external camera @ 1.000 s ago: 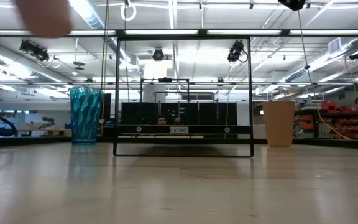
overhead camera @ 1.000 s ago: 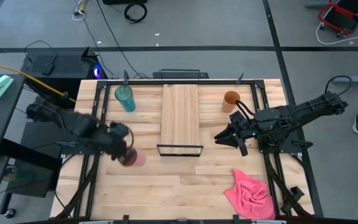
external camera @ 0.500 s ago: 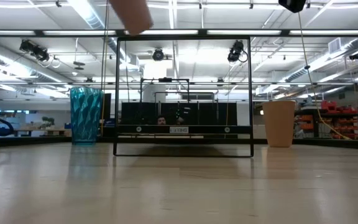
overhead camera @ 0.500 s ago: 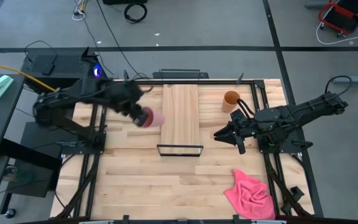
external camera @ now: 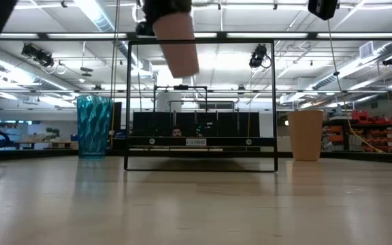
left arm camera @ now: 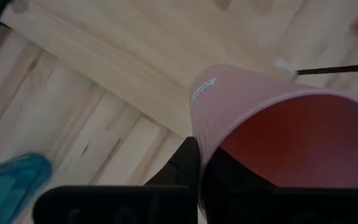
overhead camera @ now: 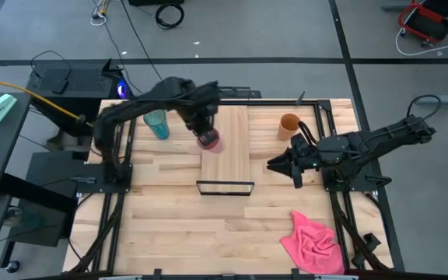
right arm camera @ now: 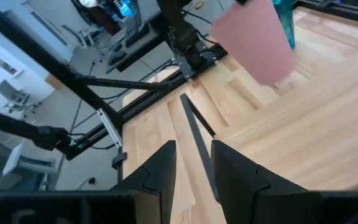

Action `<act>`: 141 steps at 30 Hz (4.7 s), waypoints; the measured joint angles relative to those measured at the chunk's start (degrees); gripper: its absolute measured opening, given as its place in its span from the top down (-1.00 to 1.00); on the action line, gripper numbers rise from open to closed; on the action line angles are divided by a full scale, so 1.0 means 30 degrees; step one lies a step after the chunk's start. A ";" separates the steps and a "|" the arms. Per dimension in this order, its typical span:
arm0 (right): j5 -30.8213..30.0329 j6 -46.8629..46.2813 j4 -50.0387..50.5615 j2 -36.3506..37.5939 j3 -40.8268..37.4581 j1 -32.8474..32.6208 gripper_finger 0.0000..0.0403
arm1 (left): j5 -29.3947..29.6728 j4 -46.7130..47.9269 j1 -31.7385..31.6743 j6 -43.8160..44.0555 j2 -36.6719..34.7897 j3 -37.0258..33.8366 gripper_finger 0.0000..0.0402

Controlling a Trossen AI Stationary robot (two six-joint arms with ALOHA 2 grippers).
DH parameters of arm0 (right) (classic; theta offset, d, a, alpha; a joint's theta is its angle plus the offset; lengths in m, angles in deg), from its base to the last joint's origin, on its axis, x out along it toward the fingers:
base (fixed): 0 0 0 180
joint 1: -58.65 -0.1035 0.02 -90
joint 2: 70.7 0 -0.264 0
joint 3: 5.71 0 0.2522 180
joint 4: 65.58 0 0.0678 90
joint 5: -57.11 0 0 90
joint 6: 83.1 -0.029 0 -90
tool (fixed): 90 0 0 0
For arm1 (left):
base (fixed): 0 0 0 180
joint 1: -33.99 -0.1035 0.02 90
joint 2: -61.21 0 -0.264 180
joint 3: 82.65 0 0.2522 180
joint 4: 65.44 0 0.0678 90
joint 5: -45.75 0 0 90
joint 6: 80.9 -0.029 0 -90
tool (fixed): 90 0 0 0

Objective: Stack small to large cups/mugs on shelf
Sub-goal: Put the pink cup on the shelf, then put the brown cup on the shelf

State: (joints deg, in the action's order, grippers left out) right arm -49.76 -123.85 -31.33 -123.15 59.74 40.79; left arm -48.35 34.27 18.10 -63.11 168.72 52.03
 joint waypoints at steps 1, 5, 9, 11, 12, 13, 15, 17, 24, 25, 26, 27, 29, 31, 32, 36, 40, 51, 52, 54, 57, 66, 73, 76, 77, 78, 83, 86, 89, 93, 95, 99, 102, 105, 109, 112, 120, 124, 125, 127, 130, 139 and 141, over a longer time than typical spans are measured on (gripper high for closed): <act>-0.0004 -0.0081 0.0055 0.0000 0.0000 0.0084 0.46 | -0.0038 -0.0009 -0.0045 -0.0147 0.0406 0.0053 0.96; -0.0012 -0.0142 0.0199 0.0007 0.0000 0.0501 0.46 | -0.0300 0.0014 0.0084 -0.0319 0.1712 0.0106 0.96; -0.0008 -0.0123 0.0341 0.0007 -0.0003 0.1031 0.46 | -0.0327 -0.0274 0.0519 -0.0373 0.2801 0.0099 0.96; -0.0010 -0.0118 0.0357 0.0007 0.0000 0.1337 0.46 | -0.0527 -0.0656 0.0787 -0.0373 0.3094 0.0099 0.96; -0.0012 -0.0112 0.0358 0.0007 0.0000 0.1489 0.46 | -0.0697 -0.0778 0.0963 -0.0351 0.3244 0.0106 0.96; -0.0012 -0.0094 0.0352 0.0007 0.0000 0.1617 0.46 | -0.0798 -0.0896 0.1155 -0.0259 0.3390 0.0106 0.96; -0.0012 -0.0076 0.0374 0.0007 0.0000 0.1832 0.46 | -0.0859 -0.1159 0.1530 -0.0213 0.3667 0.0106 0.96; -0.0004 -0.0058 0.0374 0.0007 0.0000 0.1976 0.46 | -0.0887 -0.1094 0.1854 -0.0206 0.3898 0.0106 0.96; -0.0004 0.0090 0.0447 0.0007 0.0000 0.2060 0.46 | -0.0889 -0.1116 0.2429 -0.0206 0.4808 0.0099 0.96; -0.0004 0.0091 0.0447 0.0007 0.0000 0.2060 0.46 | -0.0879 -0.1106 0.2427 -0.0213 0.4864 0.0093 0.96; -0.0004 0.0098 0.0482 0.0001 -0.0006 0.2060 0.46 | -0.0866 -0.1130 0.2421 -0.0212 0.4913 0.0042 0.96; -0.0004 0.0093 0.0483 0.0000 0.0000 0.2060 0.46 | -0.0866 -0.1184 0.2408 -0.0199 0.5051 0.0055 0.96; -0.0001 0.0062 0.0586 0.0000 0.0000 0.2060 0.46 | -0.0853 -0.1101 0.2407 -0.0190 0.5193 0.0036 0.96; -0.0003 0.0031 0.0631 0.0000 -0.0007 0.2031 0.46 | -0.0852 -0.1089 0.2407 -0.0191 0.5222 0.0017 0.96; 0.0003 0.0018 0.0673 0.0000 -0.0007 0.2031 0.46 | -0.0859 -0.1260 0.2407 -0.0165 0.5196 0.0031 0.96; 0.0003 0.0031 0.0782 0.0000 -0.0007 0.2031 0.46 | -0.0859 -0.1238 0.2448 -0.0140 0.5186 0.0033 0.96; 0.0003 0.0098 0.0782 0.0000 -0.0007 0.2031 0.46 | -0.0806 -0.1343 0.2687 -0.0145 0.5197 0.0033 0.96; 0.0003 0.0251 0.0883 0.0000 -0.0007 0.2036 0.46 | -0.0726 -0.1230 0.3012 -0.0293 0.5878 0.0026 0.96; 0.0003 0.0259 0.0877 0.0000 -0.0007 0.2035 0.46 | -0.0753 -0.1161 0.2983 -0.0288 0.5893 0.0026 0.96; 0.0003 0.0270 0.0880 0.0000 -0.0007 0.2038 0.46 | -0.0712 -0.1019 0.2976 -0.0295 0.5893 0.0026 0.96; 0.0003 0.0273 0.0877 0.0000 -0.0007 0.2031 0.46 | -0.0714 -0.1066 0.2983 -0.0322 0.5893 0.0026 0.90; 0.0003 0.0288 0.0877 0.0000 -0.0007 0.2038 0.46 | -0.1091 -0.1269 0.2872 -0.0362 0.5893 0.0026 0.86; 0.0003 0.0291 0.0877 0.0000 -0.0007 0.2036 0.46 | -0.1231 -0.1507 0.2852 -0.0323 0.5893 0.0026 0.76; 0.0003 0.0288 0.0877 0.0000 -0.0007 0.2031 0.46 | -0.1246 -0.1503 0.2859 -0.0293 0.5893 0.0026 0.69; 0.0007 0.0288 0.0877 0.0000 -0.0007 0.2031 0.46 | -0.1246 -0.1506 0.2859 -0.0293 0.5893 0.0026 0.67; 0.0009 0.0288 0.0877 0.0000 -0.0007 0.2038 0.46 | -0.1246 -0.1499 0.2852 -0.0293 0.5893 0.0026 0.65; 0.0010 0.0297 0.0886 0.0000 -0.0007 0.2031 0.46 | -0.1246 -0.1447 0.2852 -0.0178 0.5820 0.0222 0.55; 0.0014 0.0448 0.0899 0.0000 -0.0007 0.2034 0.46 | -0.1273 -0.1020 0.2777 -0.0148 0.5780 0.1074 0.49; 0.0018 0.0499 0.0913 0.0000 -0.0007 0.2035 0.46 | -0.1266 -0.0744 0.2646 -0.0149 0.5772 0.2103 0.45; 0.0025 0.0480 0.0928 0.0000 -0.0007 0.2031 0.46 | -0.1231 0.0129 0.2304 -0.0219 0.5740 0.4126 0.42; 0.0032 0.0470 0.0928 0.0000 -0.0007 0.2031 0.46 | -0.1210 0.0560 0.2060 -0.0483 0.5648 0.4725 0.41; 0.0039 0.0448 0.0868 0.0000 -0.0007 0.2035 0.46 | -0.0573 0.1406 0.1329 -0.0655 0.4418 0.4019 0.42; 0.0032 0.0441 0.0877 0.0000 -0.0007 0.2038 0.46 | -0.0006 0.1364 0.0743 -0.0663 0.3942 0.3956 0.44; 0.0025 0.0346 0.0877 0.0017 -0.0006 0.2038 0.46 | 0.0429 0.1358 0.0200 -0.0915 0.3455 0.3960 0.45; 0.0018 0.0319 0.0959 0.0344 0.0007 0.2086 0.46 | 0.1822 0.1366 -0.0589 -0.1707 0.2771 0.3931 0.44; 0.0007 0.0483 0.1024 0.0760 0.0007 0.2353 0.46 | 0.2856 0.1357 -0.1543 -0.2129 0.2146 0.3927 0.45; -0.0004 0.1498 0.1061 0.2052 0.0007 0.3684 0.46 | 0.3050 0.1361 -0.4700 -0.1937 -0.1142 0.3917 0.47; -0.0010 0.1869 0.1062 0.2329 0.0007 0.4176 0.46 | 0.3047 0.1364 -0.5759 -0.1000 -0.3779 0.3917 0.49; 0.0001 0.1974 0.1097 0.2378 0.0007 0.4281 0.46 | 0.3067 0.1357 -0.5862 -0.0566 -0.4494 0.3917 0.49; 0.0003 0.2095 0.1157 0.2412 0.0007 0.4446 0.46 | 0.3046 0.1364 -0.5803 0.0047 -0.6040 0.3917 0.51; 0.0214 0.2154 0.1244 0.2443 0.0007 0.4664 0.46 | 0.3137 0.1364 -0.4978 0.1313 -0.8185 0.3931 0.53; 0.1024 0.2129 0.1207 0.2749 0.0007 0.4814 0.46 | 0.6650 0.1335 0.0496 0.5076 -1.2229 0.2926 0.60; 0.1220 0.2022 0.1241 0.2820 0.0007 0.4814 0.46 | 0.7909 0.1339 0.1416 0.5456 -1.3261 0.1176 0.61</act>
State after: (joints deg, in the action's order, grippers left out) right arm -46.10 -117.78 -27.61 -114.69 59.76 55.23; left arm -24.63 38.28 22.35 -46.74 128.93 55.55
